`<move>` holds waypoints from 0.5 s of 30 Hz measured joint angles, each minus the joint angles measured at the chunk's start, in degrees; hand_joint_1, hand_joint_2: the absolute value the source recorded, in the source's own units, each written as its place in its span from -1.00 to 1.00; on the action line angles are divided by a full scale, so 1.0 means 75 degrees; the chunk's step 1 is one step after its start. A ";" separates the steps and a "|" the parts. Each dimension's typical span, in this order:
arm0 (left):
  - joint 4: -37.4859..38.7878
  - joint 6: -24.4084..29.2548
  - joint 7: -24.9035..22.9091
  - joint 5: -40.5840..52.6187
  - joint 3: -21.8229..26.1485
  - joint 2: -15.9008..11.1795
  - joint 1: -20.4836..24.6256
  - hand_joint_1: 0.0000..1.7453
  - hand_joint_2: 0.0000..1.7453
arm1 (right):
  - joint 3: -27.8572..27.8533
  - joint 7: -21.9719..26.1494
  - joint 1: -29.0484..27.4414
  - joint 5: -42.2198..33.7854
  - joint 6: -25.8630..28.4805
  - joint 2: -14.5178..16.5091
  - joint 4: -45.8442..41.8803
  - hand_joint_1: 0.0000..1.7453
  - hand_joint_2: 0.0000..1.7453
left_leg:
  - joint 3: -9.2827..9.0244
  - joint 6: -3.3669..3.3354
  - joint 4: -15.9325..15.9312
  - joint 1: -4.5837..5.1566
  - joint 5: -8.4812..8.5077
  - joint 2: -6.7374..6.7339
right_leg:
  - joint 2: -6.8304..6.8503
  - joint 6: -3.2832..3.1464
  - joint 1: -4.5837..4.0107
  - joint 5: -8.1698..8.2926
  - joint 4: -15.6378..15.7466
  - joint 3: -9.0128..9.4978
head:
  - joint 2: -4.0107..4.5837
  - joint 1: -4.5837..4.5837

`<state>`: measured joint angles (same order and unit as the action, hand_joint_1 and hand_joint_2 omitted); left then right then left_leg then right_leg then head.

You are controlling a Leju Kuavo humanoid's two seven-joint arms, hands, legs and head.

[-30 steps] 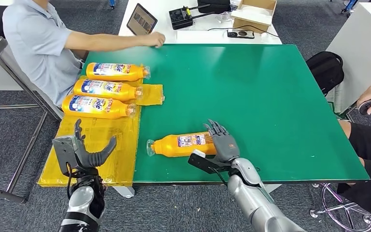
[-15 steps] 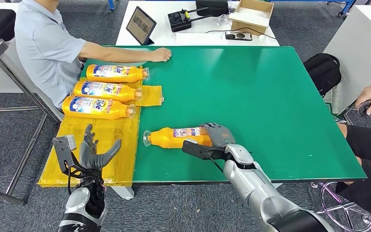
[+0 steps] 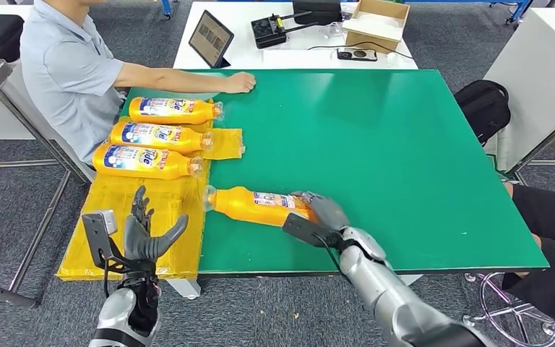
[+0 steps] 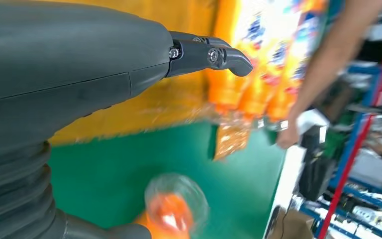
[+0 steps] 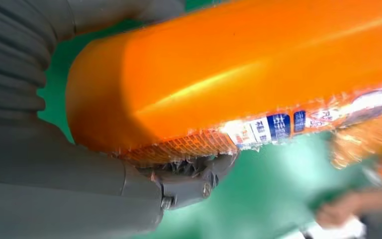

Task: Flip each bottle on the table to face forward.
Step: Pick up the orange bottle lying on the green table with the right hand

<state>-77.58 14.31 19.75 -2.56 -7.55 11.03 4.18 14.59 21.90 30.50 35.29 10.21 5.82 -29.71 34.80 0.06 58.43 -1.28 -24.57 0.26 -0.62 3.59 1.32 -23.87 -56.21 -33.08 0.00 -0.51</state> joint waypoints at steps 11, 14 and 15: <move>-0.1036 0.0275 0.0608 0.1596 -0.1683 0.0002 -0.1455 -1.00 1.00 | -0.0694 0.0968 -0.2843 -0.2104 0.0845 0.0504 -0.3881 1.00 1.00 | 0.0116 0.0002 0.0000 0.0003 -0.0007 0.0030 | 0.0018 0.0001 0.0004 -0.0007 0.0002 -0.0105 | 0.0000 0.0000; -0.1255 -0.0158 0.0677 0.1090 -0.2045 -0.0074 -0.1676 -1.00 1.00 | -0.0695 0.0992 -0.3169 -0.2181 0.0803 0.0558 -0.4289 1.00 1.00 | 0.0119 0.0003 0.0000 0.0002 -0.0008 0.0029 | 0.0017 0.0001 0.0004 -0.0007 0.0003 -0.0109 | 0.0000 0.0002; -0.1314 -0.0301 0.0671 0.0943 -0.2145 -0.0108 -0.1718 -1.00 1.00 | -0.0695 0.1031 -0.3227 -0.2160 0.0818 0.0571 -0.4346 1.00 1.00 | 0.0119 0.0003 0.0000 0.0002 -0.0007 0.0029 | 0.0018 0.0001 0.0003 -0.0007 0.0002 -0.0110 | 0.0000 0.0002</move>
<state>-87.43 12.05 24.78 4.51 -23.63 10.22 -8.70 9.38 29.63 6.30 19.09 16.35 10.10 -62.31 35.70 0.09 58.43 -1.26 -24.63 0.48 -0.49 3.60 1.34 -23.92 -56.19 -33.90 0.00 -0.49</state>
